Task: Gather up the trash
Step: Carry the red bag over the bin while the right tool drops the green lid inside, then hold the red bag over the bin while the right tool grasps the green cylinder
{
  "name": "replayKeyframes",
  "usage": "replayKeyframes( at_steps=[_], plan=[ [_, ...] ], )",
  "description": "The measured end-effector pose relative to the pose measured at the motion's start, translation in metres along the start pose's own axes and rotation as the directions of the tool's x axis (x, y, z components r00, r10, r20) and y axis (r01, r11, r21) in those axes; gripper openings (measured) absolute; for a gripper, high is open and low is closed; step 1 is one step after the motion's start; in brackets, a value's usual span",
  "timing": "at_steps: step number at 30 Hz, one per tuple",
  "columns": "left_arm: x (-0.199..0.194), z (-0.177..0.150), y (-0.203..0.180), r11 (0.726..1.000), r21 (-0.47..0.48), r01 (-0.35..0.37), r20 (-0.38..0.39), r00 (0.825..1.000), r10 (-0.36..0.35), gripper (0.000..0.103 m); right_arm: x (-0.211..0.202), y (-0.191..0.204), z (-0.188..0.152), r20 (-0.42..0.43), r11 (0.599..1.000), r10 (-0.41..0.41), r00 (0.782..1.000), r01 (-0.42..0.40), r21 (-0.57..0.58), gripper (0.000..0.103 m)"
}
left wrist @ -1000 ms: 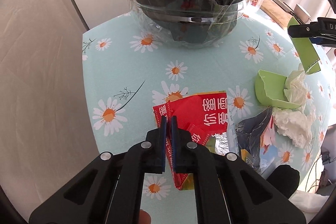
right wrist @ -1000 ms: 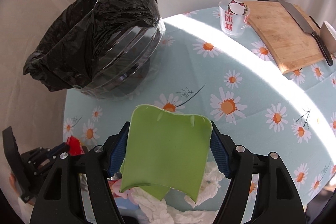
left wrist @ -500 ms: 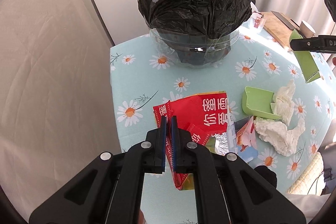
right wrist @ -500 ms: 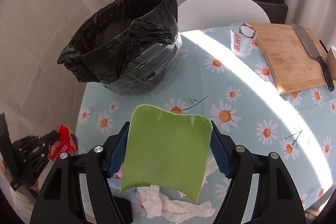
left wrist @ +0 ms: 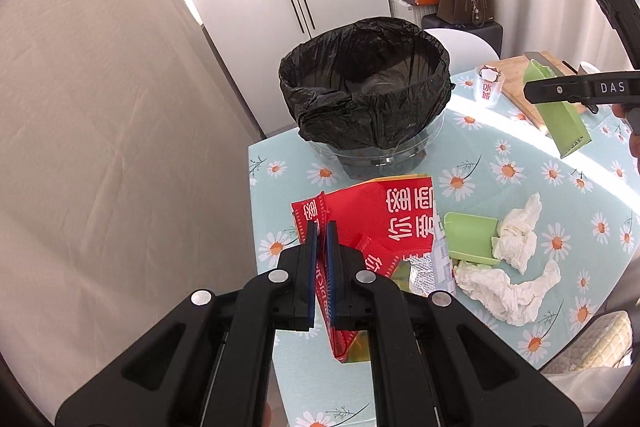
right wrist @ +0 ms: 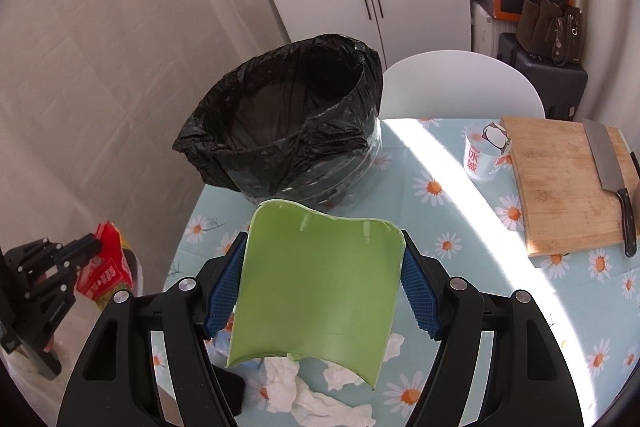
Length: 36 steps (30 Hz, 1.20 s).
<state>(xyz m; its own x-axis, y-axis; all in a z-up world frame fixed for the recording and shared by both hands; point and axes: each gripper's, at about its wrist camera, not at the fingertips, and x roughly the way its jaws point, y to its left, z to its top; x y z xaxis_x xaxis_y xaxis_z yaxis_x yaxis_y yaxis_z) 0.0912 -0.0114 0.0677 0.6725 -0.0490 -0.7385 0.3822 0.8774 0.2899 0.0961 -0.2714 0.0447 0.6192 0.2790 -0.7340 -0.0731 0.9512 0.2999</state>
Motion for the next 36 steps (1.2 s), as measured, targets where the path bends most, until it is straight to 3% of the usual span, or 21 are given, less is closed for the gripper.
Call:
replayKeyframes(
  at_steps=[11,16,22,28,31,33,36],
  plan=[
    [-0.011,0.042,-0.011,0.999,0.009,-0.039,0.047,0.998,0.038,0.005,-0.031,-0.005,0.030,0.081,0.996,0.067,0.994,-0.063,-0.061,0.067],
    [-0.001,0.076,-0.014,0.997,0.005,-0.077,0.103,0.992,0.076,0.005,-0.032,-0.008,0.051,0.139,0.996,0.025,0.990,-0.012,-0.093,0.067],
    [0.023,0.120,-0.016,0.998,0.033,-0.054,0.146,0.988,0.049,0.005,-0.022,-0.007,0.090,0.160,0.991,0.041,0.986,-0.019,-0.132,0.066],
    [0.065,0.152,-0.012,0.999,0.042,-0.027,0.137,0.990,0.021,0.005,-0.001,0.001,0.133,0.176,0.980,0.091,0.980,-0.056,-0.192,0.064],
    [0.088,0.163,-0.008,0.999,0.044,-0.023,0.128,0.992,0.017,0.005,0.020,0.007,0.152,0.153,0.970,0.119,0.981,-0.083,-0.227,0.044],
    [0.103,0.167,-0.003,0.999,0.033,-0.022,0.112,0.994,0.018,0.005,0.037,0.012,0.161,0.127,0.961,0.141,0.982,-0.105,-0.255,0.042],
    [0.128,0.173,-0.001,1.000,0.027,-0.010,0.079,0.997,0.007,0.005,0.053,0.012,0.168,0.140,0.957,0.109,0.984,-0.065,-0.284,0.042]
  ],
)
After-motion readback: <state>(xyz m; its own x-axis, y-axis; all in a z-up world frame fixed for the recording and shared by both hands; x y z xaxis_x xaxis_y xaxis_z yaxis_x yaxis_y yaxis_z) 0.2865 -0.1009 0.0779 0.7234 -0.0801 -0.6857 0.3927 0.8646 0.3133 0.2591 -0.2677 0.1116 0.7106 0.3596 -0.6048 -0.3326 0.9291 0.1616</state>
